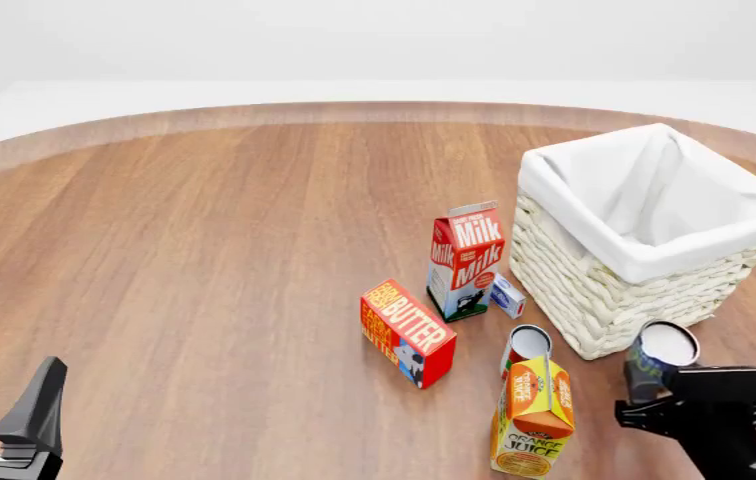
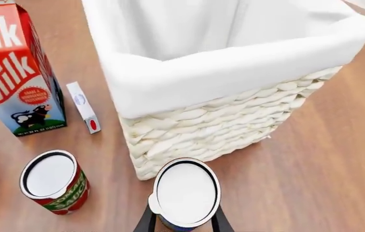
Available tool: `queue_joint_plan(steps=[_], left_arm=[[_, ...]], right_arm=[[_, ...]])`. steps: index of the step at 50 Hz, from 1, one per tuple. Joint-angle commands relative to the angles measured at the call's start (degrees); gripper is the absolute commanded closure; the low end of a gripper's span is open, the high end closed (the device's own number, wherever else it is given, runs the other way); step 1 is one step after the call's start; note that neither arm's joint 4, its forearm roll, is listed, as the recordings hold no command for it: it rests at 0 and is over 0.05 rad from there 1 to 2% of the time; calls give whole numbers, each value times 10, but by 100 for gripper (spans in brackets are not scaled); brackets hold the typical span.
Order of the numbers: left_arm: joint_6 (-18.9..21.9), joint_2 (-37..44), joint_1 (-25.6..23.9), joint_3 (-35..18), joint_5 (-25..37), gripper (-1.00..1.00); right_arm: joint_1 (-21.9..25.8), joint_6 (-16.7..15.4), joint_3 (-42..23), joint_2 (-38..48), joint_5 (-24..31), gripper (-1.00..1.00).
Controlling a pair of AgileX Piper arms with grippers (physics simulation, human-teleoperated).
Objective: Pick up the alphabet soup, and put it in the basket.
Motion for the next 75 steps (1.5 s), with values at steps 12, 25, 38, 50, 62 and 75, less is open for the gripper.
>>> queue_joint_plan(steps=[12, 25, 38, 50, 62, 75], left_arm=[[0, 0, 0, 0, 0, -100], [0, 0, 0, 0, 0, -100], [0, 0, 0, 0, 0, -100], [0, 0, 0, 0, 0, -100], [0, 0, 0, 0, 0, -100], [0, 0, 0, 0, 0, -100]], right_arm=[[6, 13, 0, -348, 315, 100], [9, 10, 0, -590, 533, 100], [14, 11, 0, -627, 544, 100], [17, 12, 0, -666, 563, 100], [16, 6, 0, -703, 576, 100], [17, -4, -4, -713, 568, 100]])
